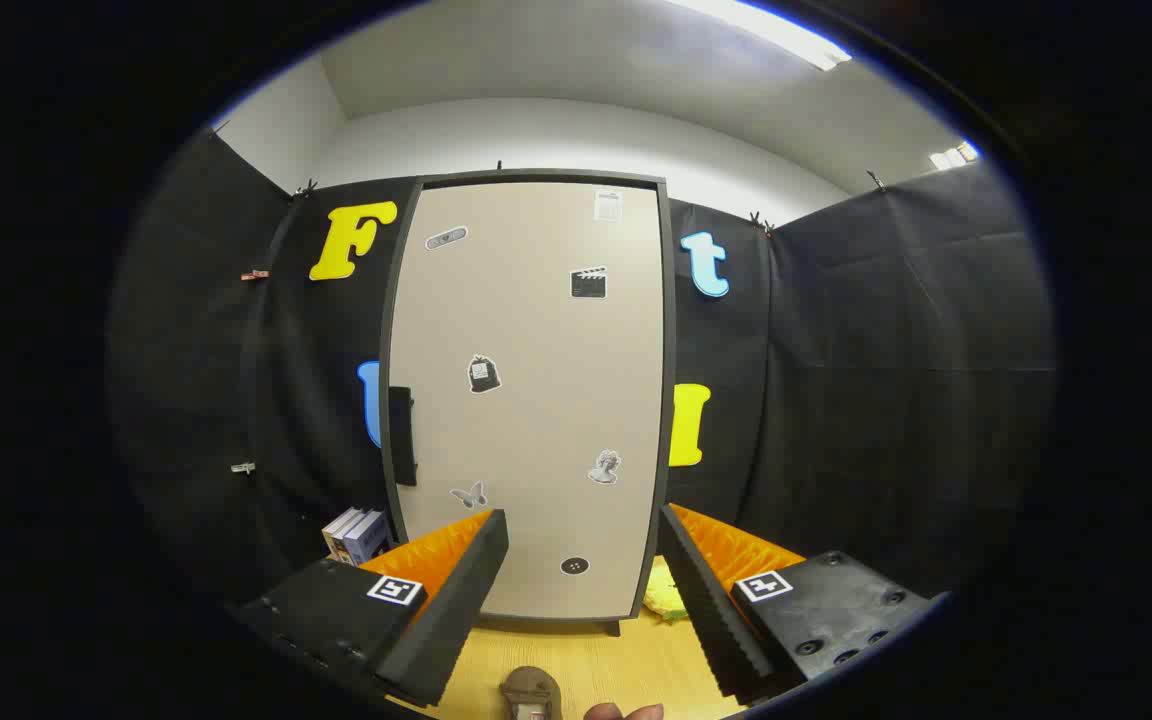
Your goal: Open the shoe cabinet door, grab the shoes and put them into the shoe cabinet, then close the shoe cabinet door.
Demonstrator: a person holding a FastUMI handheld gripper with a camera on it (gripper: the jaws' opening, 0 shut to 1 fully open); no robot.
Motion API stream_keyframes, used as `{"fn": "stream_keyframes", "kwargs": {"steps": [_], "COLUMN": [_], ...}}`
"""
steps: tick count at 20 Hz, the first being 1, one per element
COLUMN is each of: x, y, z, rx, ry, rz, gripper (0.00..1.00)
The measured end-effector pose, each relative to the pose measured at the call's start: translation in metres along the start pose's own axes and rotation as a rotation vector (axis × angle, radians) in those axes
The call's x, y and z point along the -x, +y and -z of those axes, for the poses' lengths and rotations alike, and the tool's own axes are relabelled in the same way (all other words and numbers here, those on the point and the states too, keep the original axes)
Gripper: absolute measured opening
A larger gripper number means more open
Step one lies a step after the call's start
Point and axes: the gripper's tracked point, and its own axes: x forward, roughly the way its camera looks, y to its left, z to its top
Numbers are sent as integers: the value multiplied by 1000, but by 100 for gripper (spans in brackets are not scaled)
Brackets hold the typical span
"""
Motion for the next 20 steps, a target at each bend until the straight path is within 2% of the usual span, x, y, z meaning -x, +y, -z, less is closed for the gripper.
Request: {"fn": "stream_keyframes", "kwargs": {"steps": [15,20], "x": [1,-10], "y": [-5,15], "z": [4,2], "rx": [-11,-40], "ry": [11,15], "rz": [12,-20], "gripper": [98,98]}}
